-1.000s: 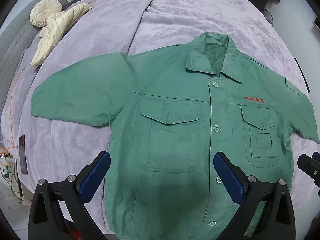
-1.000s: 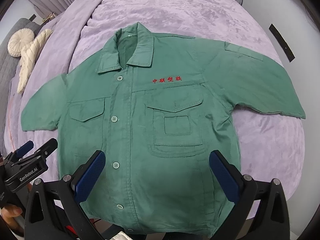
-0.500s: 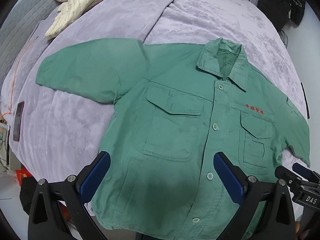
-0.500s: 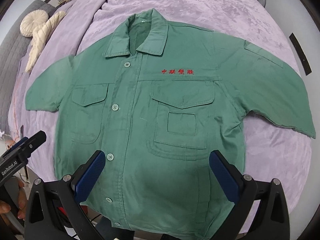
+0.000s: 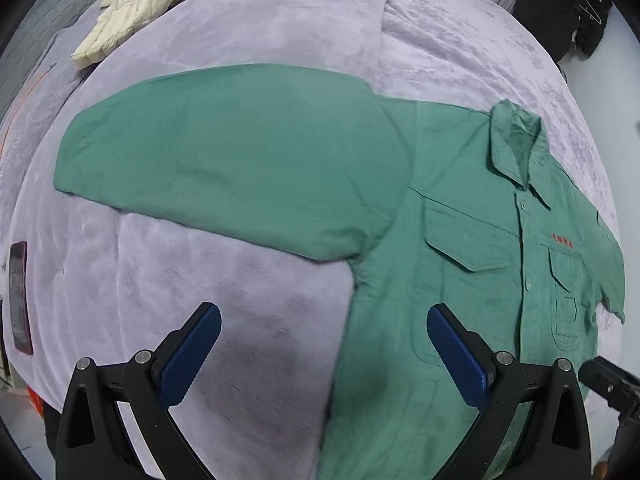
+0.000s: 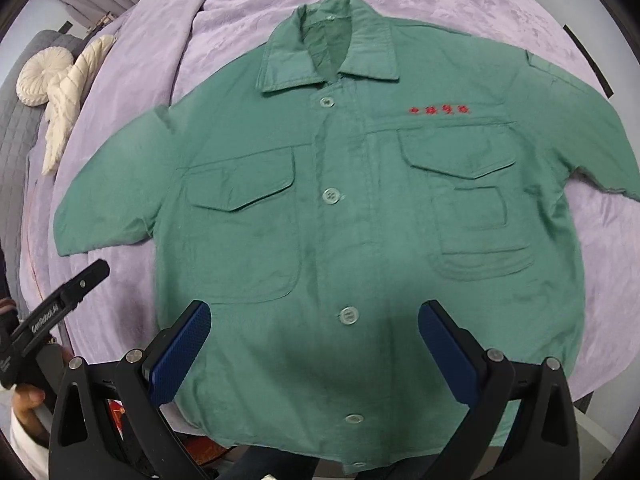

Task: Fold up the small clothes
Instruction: 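Grasp the green shirt's sleeve cuff with the left tool, then fold the held sleeve across the shirt front with the left tool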

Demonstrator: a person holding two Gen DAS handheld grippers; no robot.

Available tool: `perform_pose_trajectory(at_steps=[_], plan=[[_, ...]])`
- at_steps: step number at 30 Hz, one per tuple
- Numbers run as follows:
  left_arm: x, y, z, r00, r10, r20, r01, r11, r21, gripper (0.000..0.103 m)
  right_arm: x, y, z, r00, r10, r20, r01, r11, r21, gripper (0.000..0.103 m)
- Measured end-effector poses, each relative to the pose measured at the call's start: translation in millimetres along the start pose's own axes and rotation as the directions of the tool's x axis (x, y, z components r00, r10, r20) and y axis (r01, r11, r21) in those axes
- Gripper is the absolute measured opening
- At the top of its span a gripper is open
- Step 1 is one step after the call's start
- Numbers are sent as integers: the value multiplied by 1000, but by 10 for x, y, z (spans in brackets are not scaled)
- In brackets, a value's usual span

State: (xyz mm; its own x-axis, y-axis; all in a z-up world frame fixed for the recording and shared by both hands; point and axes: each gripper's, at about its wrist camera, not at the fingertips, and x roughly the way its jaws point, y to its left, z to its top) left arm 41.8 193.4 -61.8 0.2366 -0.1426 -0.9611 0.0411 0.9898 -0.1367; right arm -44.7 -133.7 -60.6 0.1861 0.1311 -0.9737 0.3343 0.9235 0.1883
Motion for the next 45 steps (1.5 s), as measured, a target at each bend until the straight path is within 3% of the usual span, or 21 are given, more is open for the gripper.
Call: perform_pose_trajectory(at_steps=[7, 12, 15, 18, 20, 22, 23, 24, 26, 32, 39, 45], plan=[[362, 1162, 276, 993, -75, 88, 92, 974, -208, 103, 137, 523, -33, 998, -54, -27, 51, 993, -102, 103], [727, 1922, 426, 986, -113, 121, 153, 907, -392, 103, 245, 694, 3, 994, -87, -59, 78, 988, -131, 103], [892, 2118, 553, 977, -146, 153, 201, 870, -451, 103, 328, 783, -11, 992, -99, -83, 86, 985, -147, 103], [902, 2109, 736, 965, -130, 227, 221, 869, -442, 103, 400, 875, -16, 989, -109, -99, 92, 981, -169, 103], [873, 2061, 829, 961, -85, 264, 196, 882, -428, 87, 415, 930, -20, 989, -113, -95, 94, 978, -184, 103], [895, 2040, 916, 964, -66, 259, 174, 891, -419, 32, 408, 969, -19, 990, -112, -88, 93, 976, -198, 103], [903, 2068, 961, 963, -77, 258, 184, 888, -421, 18, 402, 979, -22, 990, -109, -86, 90, 975, -202, 103], [907, 2092, 967, 956, -108, 272, 219, 881, -420, 6, 398, 988, -14, 991, -105, -83, 86, 975, -204, 103], [841, 2128, 947, 947, -118, 299, 239, 880, -410, 6, 381, 980, -2, 993, -93, -77, 76, 977, -200, 103], [391, 1796, 1001, 913, -137, 384, 259, 922, -289, 6, 310, 777, -4, 997, -50, -60, 40, 987, -158, 103], [-265, 769, 1090, 867, -223, 446, 261, 965, -25, 6, 229, 411, 22, 999, 14, -36, -18, 994, -110, 103], [-355, -544, 1044, 854, -356, 379, 301, 933, 199, 6, 83, -60, 105, 998, 57, 0, -57, 996, -66, 103]])
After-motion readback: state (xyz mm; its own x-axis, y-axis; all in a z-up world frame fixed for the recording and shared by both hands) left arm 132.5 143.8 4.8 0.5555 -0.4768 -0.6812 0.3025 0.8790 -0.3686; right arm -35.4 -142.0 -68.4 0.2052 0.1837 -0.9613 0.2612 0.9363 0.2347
